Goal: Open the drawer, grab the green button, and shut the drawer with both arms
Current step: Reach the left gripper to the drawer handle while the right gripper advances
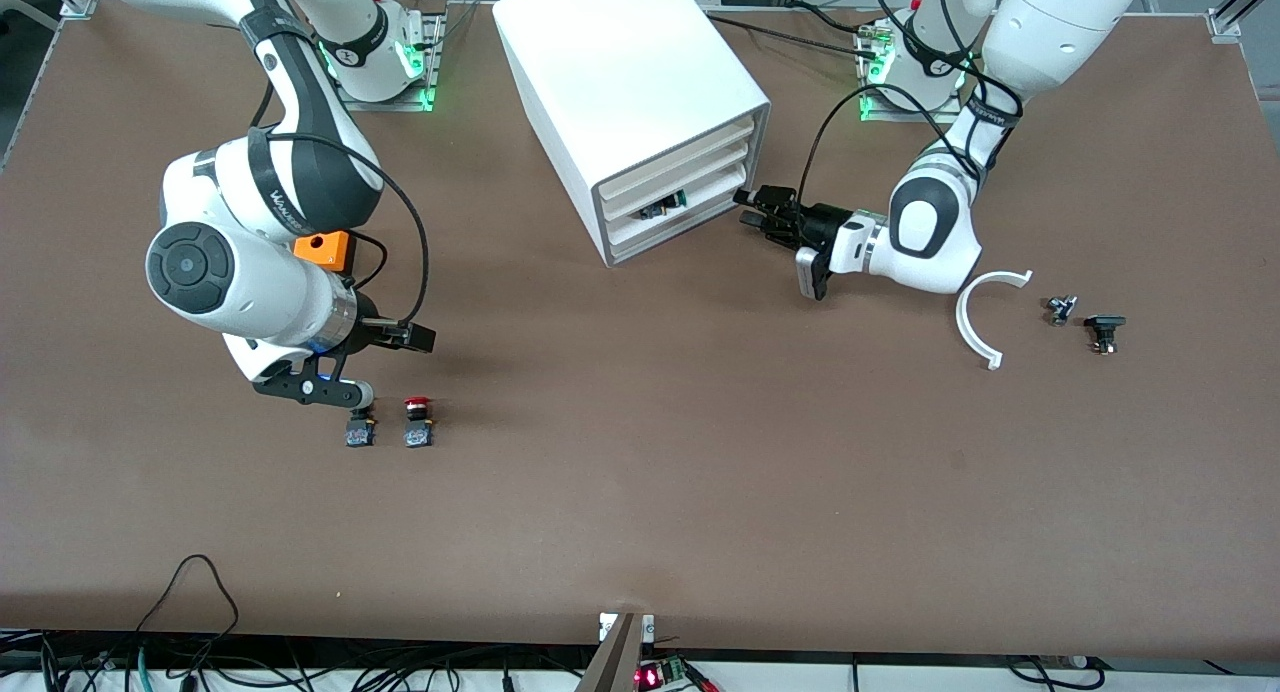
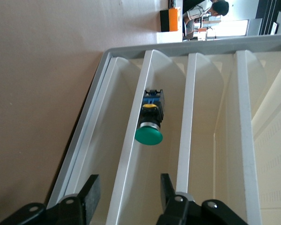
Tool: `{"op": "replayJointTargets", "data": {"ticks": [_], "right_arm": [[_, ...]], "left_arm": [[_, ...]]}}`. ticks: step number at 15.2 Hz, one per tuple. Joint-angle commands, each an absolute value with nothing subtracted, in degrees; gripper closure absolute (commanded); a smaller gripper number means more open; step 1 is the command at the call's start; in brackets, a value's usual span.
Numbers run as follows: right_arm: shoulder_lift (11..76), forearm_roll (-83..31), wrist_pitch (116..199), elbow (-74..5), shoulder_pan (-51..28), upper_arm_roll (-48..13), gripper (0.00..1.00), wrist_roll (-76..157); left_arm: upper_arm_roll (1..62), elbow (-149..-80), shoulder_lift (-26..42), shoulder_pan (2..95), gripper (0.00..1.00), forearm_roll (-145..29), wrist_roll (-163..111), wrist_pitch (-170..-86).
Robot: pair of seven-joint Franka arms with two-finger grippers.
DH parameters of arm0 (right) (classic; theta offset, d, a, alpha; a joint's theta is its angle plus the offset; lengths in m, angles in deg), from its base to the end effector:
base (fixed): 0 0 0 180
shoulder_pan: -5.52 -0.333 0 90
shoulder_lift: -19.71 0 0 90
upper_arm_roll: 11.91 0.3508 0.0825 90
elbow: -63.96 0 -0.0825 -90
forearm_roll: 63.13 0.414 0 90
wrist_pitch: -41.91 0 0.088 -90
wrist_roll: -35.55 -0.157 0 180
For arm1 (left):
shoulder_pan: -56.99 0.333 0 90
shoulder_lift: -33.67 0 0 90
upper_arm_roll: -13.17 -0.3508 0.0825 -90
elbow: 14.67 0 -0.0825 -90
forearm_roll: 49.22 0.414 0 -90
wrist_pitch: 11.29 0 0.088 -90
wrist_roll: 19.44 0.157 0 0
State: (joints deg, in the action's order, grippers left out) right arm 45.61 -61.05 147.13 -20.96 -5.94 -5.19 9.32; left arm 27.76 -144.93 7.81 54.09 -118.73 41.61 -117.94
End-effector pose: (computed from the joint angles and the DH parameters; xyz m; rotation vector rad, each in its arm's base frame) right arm 0.6820 0.2176 0.3798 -3.0820 0.2486 0.1863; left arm 0.4279 -0.2670 0.1518 1.8457 -0.4071 -0.3560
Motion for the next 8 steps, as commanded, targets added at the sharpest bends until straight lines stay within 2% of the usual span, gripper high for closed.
{"op": "replayJointTargets", "data": {"ticks": [1, 8], "right_arm": [[46.4, -60.4, 146.5, -17.8, -7.9, -5.2, 0.0, 5.5], [47.7, -60.4, 146.6, -14.9, -11.6, -5.3, 0.0, -1.4]], "left_arm": [[28.5, -146.6, 7.4, 53.7, 0.43, -120.9, 43.2, -118.4], [31.4, -148.2, 6.9, 53.3, 0.42, -123.9, 43.2, -121.5]]}}
